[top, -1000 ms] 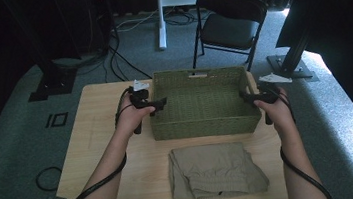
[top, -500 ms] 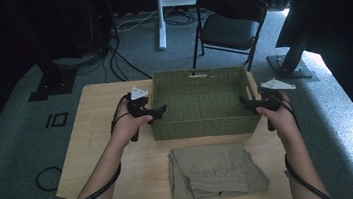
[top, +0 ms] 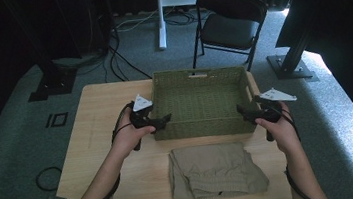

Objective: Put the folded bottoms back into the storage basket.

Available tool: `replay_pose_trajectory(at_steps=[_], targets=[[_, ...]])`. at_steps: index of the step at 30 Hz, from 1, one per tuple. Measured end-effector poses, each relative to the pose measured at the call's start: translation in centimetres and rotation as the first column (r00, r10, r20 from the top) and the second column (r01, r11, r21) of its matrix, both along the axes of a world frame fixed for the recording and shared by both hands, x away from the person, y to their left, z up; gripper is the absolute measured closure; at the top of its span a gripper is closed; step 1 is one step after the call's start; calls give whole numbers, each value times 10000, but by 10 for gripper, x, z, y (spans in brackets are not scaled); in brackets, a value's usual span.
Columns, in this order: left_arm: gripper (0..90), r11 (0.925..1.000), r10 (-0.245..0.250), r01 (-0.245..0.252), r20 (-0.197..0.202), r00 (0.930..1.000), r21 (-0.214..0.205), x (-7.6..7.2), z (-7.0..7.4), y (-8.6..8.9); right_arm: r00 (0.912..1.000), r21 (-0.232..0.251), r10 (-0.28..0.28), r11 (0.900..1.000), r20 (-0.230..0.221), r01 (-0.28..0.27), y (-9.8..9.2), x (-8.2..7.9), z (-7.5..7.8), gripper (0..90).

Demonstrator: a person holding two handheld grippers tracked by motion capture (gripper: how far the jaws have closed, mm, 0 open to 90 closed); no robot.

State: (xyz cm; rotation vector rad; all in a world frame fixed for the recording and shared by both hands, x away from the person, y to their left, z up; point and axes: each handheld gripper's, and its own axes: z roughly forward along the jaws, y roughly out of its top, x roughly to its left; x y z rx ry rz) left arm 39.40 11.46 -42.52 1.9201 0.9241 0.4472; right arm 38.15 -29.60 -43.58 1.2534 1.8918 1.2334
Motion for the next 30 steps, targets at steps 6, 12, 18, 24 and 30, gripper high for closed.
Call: replay_pose_trajectory(at_steps=[6, 12, 18, 24, 30], targets=[[201, 9999, 68, -69, 121, 9999, 117, -11, -1, 2, 10000, 56, 23, 10000, -33, -23, 2, -8, -5, 148], [201, 9998, -208, 208, -55, 9998, 9, -22, -9, 1, 9999, 131, 128, 9998, -65, -127, 3, -22, -11, 149], [201, 9985, -538, 538, -83, 9985, -45, -34, -16, -4, 9994, 40, 341, 9994, -30, -341, 8, -40, -16, 149], [201, 9959, -910, 909, -38, 9958, -9, -48, -18, -11, 9986, 96, 496, 9987, -175, -494, 12, -53, -22, 149], [201, 9935, -1130, 1131, -184, 9934, 83, -57, -26, -16, 9976, 105, 621, 9980, -309, -618, 17, -63, -29, 150]])
